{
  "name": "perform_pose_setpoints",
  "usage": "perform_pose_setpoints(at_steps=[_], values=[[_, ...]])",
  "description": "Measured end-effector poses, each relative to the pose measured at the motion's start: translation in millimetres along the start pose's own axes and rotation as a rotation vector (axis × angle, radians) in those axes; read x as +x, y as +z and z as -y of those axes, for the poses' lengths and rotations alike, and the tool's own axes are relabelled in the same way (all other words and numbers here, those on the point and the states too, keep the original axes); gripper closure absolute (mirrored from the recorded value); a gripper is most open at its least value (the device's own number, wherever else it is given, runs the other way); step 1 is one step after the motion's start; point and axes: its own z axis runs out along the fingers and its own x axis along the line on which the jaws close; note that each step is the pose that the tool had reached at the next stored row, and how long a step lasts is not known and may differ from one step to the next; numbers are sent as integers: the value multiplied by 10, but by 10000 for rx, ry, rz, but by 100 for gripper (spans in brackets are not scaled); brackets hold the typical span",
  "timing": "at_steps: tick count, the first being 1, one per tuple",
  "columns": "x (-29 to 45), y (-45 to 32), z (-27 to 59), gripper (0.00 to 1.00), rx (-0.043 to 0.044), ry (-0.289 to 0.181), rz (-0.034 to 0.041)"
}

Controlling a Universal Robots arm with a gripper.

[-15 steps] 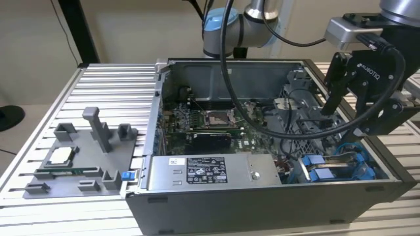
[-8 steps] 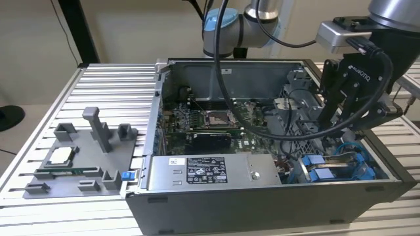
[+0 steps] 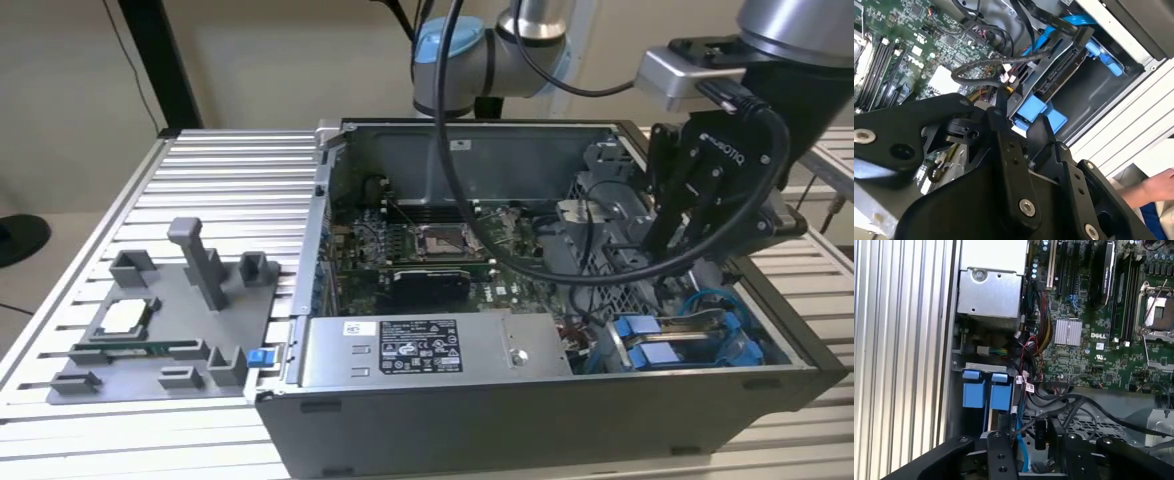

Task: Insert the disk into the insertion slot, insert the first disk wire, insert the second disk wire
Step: 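Insert the first disk wire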

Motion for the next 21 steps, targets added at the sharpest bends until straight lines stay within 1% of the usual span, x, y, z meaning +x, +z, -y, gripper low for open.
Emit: perform_pose_setpoints(at_steps=[4, 5, 9, 11, 17, 21], values=[[-36, 5, 2, 0, 45, -204, -9], [-40, 6, 3, 0, 68, -270, -12], [-51, 10, 4, 0, 216, -584, -29], [-61, 11, 6, 0, 265, -723, -34], [-93, 10, 8, 0, 287, -964, -27], [-97, -10, 11, 0, 289, -1106, -20]])
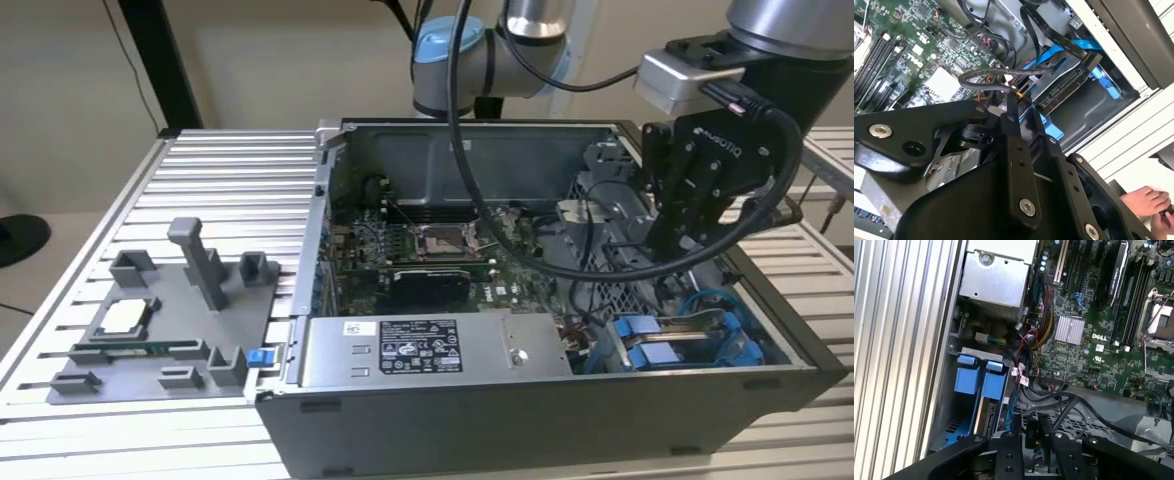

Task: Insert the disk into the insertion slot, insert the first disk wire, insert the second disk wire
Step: 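Insert the first disk wire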

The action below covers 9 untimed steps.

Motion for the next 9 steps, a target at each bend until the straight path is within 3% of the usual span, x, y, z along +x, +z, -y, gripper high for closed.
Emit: perform_pose_setpoints(at_steps=[9], values=[[-1, -28, 0, 0, 0, -19, 2]])
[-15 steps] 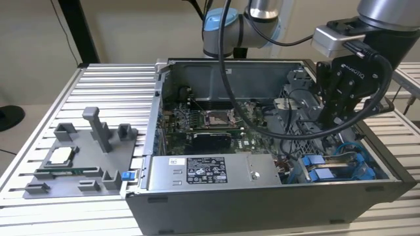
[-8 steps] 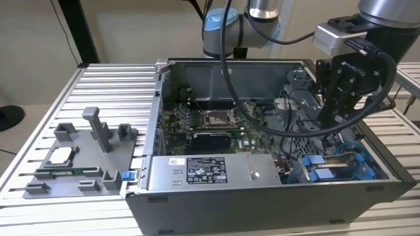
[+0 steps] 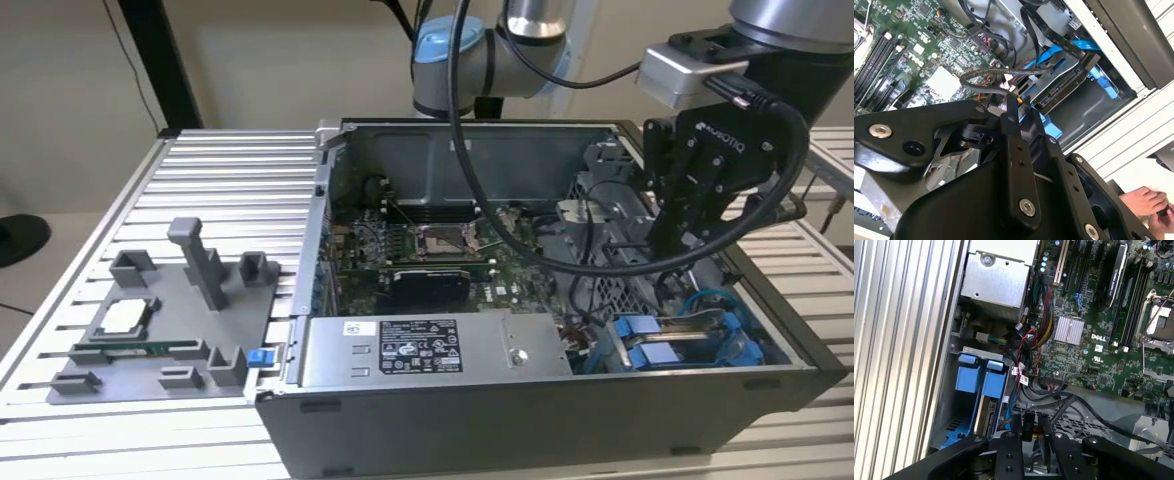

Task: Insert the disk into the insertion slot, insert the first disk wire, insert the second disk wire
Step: 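Insert the first disk wire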

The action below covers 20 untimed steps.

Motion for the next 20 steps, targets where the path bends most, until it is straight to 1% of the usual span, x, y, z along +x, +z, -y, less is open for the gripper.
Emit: perform_pose_setpoints(at_steps=[5, 15, 18, 20], values=[[3, -1, 16, 0, 0, 0, -2], [-4, 3, 20, 0, 5, -1, 2], [-8, 3, 6, 0, 8, 8, 1], [-12, 7, -18, 0, 29, 23, -2]])
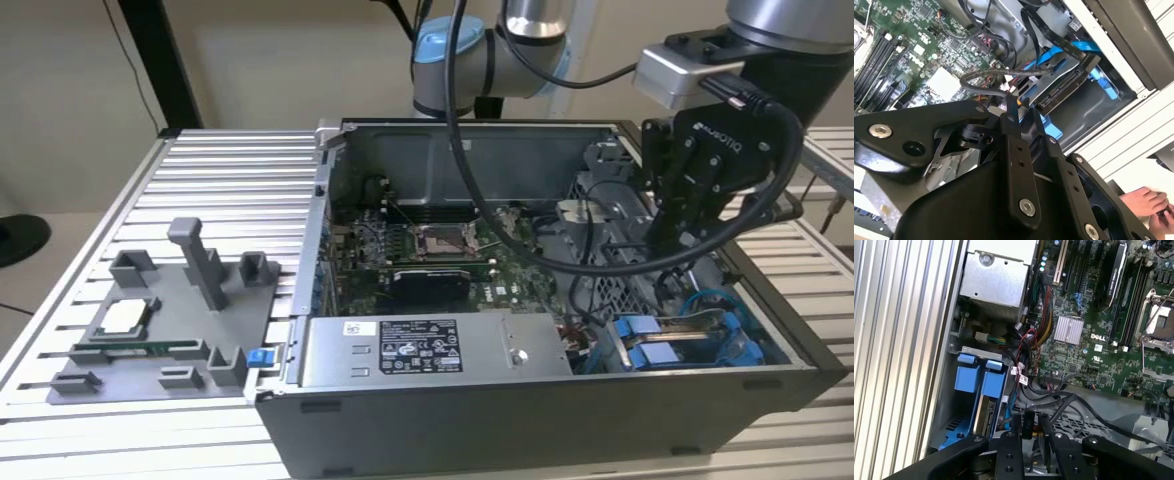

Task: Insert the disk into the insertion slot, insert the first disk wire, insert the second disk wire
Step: 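Insert the first disk wire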

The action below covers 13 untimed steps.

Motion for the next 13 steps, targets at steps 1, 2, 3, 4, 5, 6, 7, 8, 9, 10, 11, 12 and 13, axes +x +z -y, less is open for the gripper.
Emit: perform_pose_setpoints(at_steps=[1, 2, 3, 4, 5, 6, 7, 8, 9, 10, 11, 12, 13], values=[[-2, 1, -12, 0, 11, 9, -2], [-4, 1, -21, 0, 22, 14, -5], [-5, 2, -28, 0, 43, 15, -8], [-5, 2, -32, 0, 77, 15, -8], [-6, 3, -34, 0, 113, 15, -8], [-7, 6, -34, 0, 144, 16, -8], [-8, 12, -35, 0, 183, 15, -14], [-8, 20, -36, 0, 226, 15, -24], [-8, 31, -38, 0, 271, 16, -35], [-9, 42, -40, 0, 310, 16, -41], [-10, 49, -42, 0, 330, 18, -45], [-11, 55, -44, 0, 340, 21, -46], [-13, 60, -45, 0, 350, 24, -47]])
